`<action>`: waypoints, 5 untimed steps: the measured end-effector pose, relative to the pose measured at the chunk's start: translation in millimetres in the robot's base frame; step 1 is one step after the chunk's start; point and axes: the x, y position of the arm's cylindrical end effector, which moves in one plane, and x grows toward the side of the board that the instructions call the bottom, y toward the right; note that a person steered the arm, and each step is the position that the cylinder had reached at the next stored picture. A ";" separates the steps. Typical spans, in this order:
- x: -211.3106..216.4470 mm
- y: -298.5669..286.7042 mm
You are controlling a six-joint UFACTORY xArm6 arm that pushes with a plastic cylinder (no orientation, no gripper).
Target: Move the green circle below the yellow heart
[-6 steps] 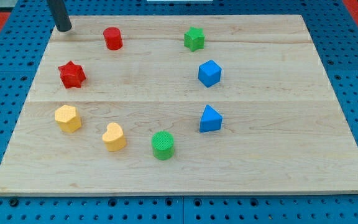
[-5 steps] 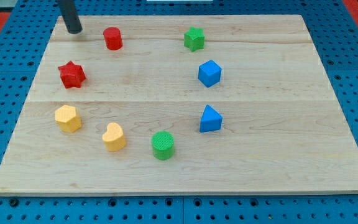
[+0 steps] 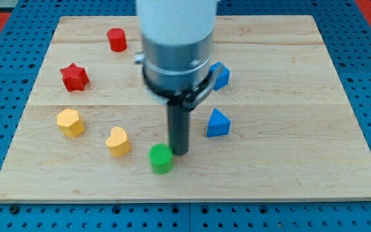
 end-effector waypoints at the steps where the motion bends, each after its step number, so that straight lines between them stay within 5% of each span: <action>1: 14.0 -52.1; 3: 3.3 -82.1; 5: -50.2 -84.4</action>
